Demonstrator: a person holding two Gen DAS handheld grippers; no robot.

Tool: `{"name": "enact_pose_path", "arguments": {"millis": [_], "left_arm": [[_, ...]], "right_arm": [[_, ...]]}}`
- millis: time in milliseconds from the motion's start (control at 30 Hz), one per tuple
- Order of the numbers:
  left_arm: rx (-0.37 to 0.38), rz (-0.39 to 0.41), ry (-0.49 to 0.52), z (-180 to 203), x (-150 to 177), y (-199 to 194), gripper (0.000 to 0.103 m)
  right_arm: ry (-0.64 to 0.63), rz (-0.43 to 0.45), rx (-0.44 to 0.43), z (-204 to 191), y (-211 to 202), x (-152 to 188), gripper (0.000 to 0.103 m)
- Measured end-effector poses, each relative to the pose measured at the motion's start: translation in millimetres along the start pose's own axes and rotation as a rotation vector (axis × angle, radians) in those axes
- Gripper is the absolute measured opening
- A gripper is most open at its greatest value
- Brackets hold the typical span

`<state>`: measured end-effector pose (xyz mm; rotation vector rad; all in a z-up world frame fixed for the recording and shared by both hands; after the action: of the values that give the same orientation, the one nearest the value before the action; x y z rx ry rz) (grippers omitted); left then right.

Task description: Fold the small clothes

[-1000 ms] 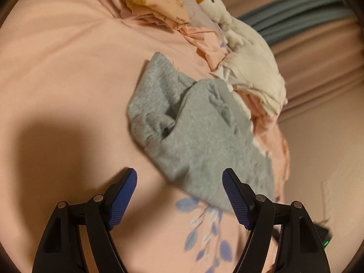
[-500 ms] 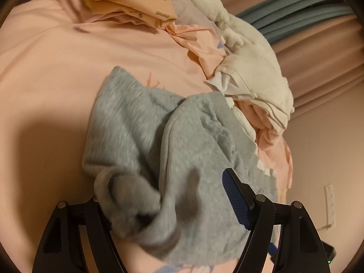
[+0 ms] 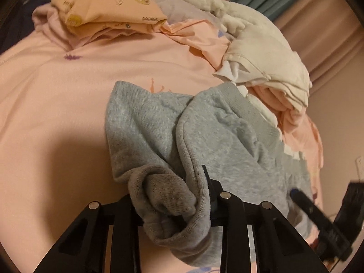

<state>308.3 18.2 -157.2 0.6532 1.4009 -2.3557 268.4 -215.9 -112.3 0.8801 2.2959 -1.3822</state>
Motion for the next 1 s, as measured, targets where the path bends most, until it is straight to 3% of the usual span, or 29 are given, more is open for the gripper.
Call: {"name": "enact_pose_path", "arguments": {"millis": [200, 300, 567, 767, 1000], "left_arm": [[-0.036, 0.000, 0.065, 7.6, -0.2, -1.4, 0.026], [-0.037, -0.002, 0.067, 7.5, -0.4, -1.1, 0.026], [-0.058, -0.007, 0.083, 11.1, -0.8, -2.1, 0.026], [-0.065, -0.005, 0.101, 16.1, -4.1, -7.9, 0.024], [-0.098, 0.018, 0.134, 31.8, -11.1, -17.4, 0.015]], "right_arm": [[-0.002, -0.121, 0.091, 8.5, 42.9, 2.3, 0.026], [-0.015, -0.117, 0.093, 6.4, 36.1, 2.3, 0.026], [-0.123, -0.041, 0.027, -18.2, -17.6, 19.2, 0.026], [-0.096, -0.132, 0.061, -4.6, 11.8, 43.9, 0.026], [0.003, -0.099, -0.066, 10.8, 3.9, 46.2, 0.026]]}}
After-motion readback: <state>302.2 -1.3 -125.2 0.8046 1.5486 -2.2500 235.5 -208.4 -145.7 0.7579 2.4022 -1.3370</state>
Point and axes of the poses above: each gripper's, at about its wrist camera, not at the fingertips, and y roughly the way its jaws point, z to its right, x to its underside, the point moved 4 cm from there along y, roughly the way its jaws point, and after that the axes turned 9 degrees about y, right-handed, at the moved point
